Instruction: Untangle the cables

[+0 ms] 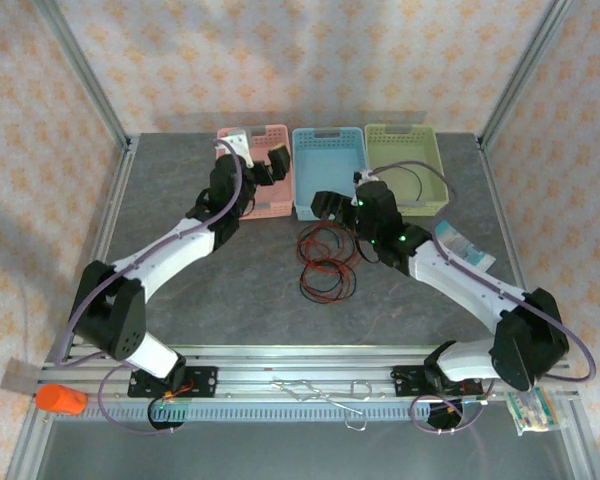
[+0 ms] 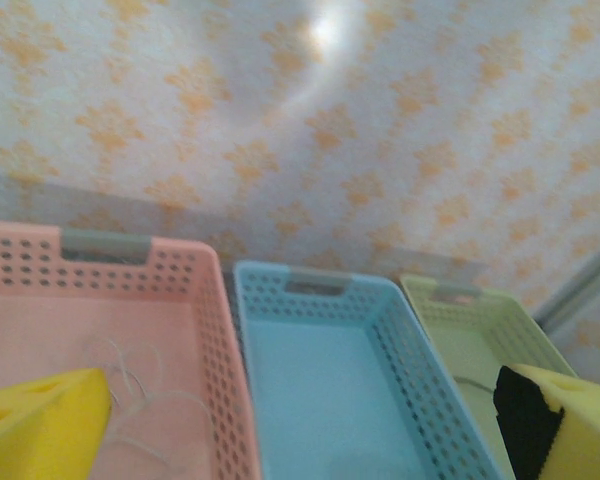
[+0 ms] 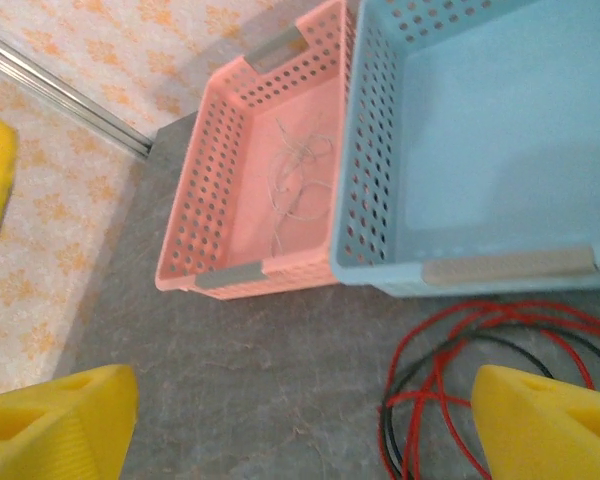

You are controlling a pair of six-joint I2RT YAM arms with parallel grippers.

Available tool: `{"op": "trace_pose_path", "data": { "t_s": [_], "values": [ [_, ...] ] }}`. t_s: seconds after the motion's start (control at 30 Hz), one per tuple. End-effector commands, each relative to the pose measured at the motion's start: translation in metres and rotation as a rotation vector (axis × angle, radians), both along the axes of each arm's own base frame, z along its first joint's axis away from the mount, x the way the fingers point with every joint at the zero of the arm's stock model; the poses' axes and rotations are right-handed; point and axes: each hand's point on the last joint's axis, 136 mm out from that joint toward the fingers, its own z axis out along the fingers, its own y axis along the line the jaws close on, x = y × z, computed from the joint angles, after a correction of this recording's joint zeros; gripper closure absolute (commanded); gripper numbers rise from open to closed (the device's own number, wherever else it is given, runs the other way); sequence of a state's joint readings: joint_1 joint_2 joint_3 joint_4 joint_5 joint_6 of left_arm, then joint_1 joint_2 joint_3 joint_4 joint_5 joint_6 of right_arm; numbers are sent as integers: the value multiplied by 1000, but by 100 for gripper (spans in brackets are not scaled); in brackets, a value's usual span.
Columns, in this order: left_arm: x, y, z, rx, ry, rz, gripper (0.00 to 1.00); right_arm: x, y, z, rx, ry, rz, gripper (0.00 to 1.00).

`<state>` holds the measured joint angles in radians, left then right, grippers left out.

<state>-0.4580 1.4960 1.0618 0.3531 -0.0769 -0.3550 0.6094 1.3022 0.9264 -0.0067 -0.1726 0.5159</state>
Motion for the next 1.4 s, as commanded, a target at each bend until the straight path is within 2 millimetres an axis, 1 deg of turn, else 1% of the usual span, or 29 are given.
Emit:
{"op": "trace_pose_path", "data": {
  "t_s": [0.0, 0.07, 0.1, 0.13, 0.2, 0.23, 0.27, 0.37, 0.5, 0.53, 0.63, 0.73, 0.8, 0.93, 0.97, 1.13, 1.37],
  "values": [
    [-35, 3, -49, 89, 156, 53, 1, -12, -19, -12, 24, 23, -72, 14],
    [-56, 5, -71, 99, 231, 108, 1, -22, -29, -26, 13, 49, -100, 16],
    [-68, 5, -84, 112, 270, 120, 1, -27, -34, -42, -7, 83, -118, 17],
    [-77, 5, -95, 117, 302, 130, 1, -33, -40, -42, -1, 84, -132, 19],
    [-98, 6, -117, 111, 365, 145, 1, -45, -49, -59, -13, 120, -160, 23],
    [-107, 6, -124, 103, 384, 147, 1, -49, -51, -65, -16, 134, -164, 25],
    [-118, 3, -132, 92, 402, 138, 1, -56, -53, -74, -19, 151, -168, 27],
    [-143, -6, -145, 76, 442, 111, 1, -72, -57, -93, -46, 193, -181, 36],
    [-170, -26, -163, 111, 503, 53, 1, -86, -56, -114, -75, 260, -165, 56],
    [-175, -32, -166, 116, 513, 35, 1, -88, -54, -117, -77, 275, -155, 60],
    [-187, -48, -173, 85, 536, -15, 1, -92, -48, -128, -95, 321, -121, 68],
    [-196, -65, -178, 37, 550, -104, 1, -94, -46, -139, -136, 360, -106, 76],
    [-198, -68, -179, 8, 559, -115, 0, -94, -46, -150, -172, 395, -106, 78],
    [-202, -72, -177, -28, 558, -139, 1, -93, -49, -160, -211, 420, -116, 82],
    [-203, -76, -175, -31, 550, -171, 1, -93, -47, -162, -217, 425, -110, 83],
    [-208, -82, -175, -59, 532, -226, 0, -89, -35, -165, -209, 434, -63, 85],
    [-213, -84, -167, -134, 493, -273, 1, -86, -31, -172, -214, 450, -62, 83]
  ]
}}
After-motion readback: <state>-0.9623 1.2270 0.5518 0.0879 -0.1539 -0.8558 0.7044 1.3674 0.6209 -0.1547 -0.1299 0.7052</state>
